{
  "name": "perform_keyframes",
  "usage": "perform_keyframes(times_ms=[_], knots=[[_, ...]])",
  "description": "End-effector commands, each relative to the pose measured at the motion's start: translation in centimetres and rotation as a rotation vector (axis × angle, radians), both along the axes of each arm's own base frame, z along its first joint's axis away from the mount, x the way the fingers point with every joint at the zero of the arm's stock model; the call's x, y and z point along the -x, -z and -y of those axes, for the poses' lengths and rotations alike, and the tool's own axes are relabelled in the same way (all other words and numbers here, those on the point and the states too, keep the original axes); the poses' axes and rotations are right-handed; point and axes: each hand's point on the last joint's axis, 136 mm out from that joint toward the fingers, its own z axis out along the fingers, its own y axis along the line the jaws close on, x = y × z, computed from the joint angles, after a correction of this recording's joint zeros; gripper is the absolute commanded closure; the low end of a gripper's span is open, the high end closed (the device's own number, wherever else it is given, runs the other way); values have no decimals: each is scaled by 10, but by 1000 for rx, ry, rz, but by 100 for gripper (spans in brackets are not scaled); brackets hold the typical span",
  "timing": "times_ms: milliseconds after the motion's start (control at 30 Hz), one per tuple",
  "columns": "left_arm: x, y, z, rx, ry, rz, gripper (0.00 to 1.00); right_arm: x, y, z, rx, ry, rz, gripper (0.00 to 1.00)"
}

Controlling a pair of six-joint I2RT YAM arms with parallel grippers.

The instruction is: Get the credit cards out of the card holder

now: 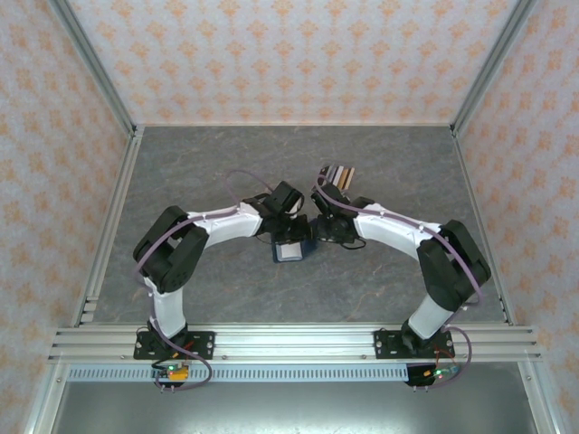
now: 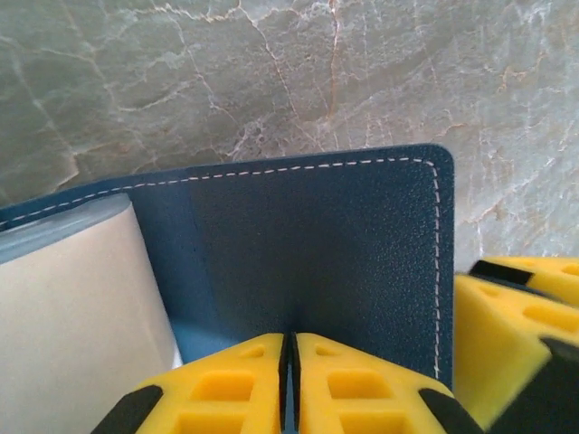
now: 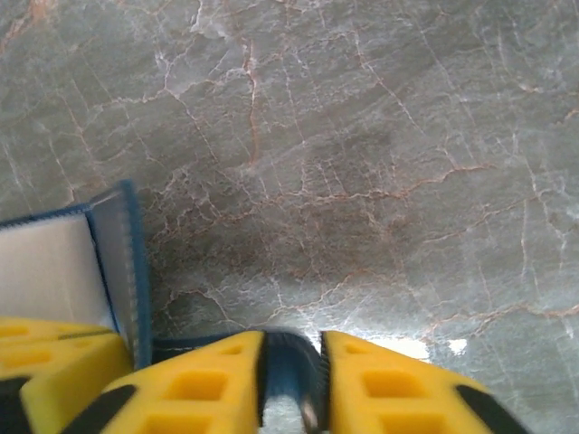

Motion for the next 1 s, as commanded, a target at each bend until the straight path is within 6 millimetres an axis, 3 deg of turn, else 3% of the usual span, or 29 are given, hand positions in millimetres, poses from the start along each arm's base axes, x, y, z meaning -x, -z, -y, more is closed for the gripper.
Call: perform_keyframes(times_ms=[0,133,267,400,533,767,967], knots=[[0,11,1,-54,12,-16,88,0,-22,-2,-52,-27,44,68],[6,22,-6,-158,43,-11,89,-1,-40,-2,-66,-48,76,65],[10,30,-8,-167,46,-29,92,-1,-42,-16,-117,-94,70,66],[11,29,-9,-162,37,-31,93,-3,-23,-25,-190,-92,2,78],[11,28,-9,-152,22,-32,96,-10,-2,-16,-219,-25,-39,87],[11,25,-6,-126,3,-40,100,-15,15,-24,-271,-45,-87,89],[9,10,-8,-128,-23,-34,99,-16,37,-25,-258,-35,-118,90]])
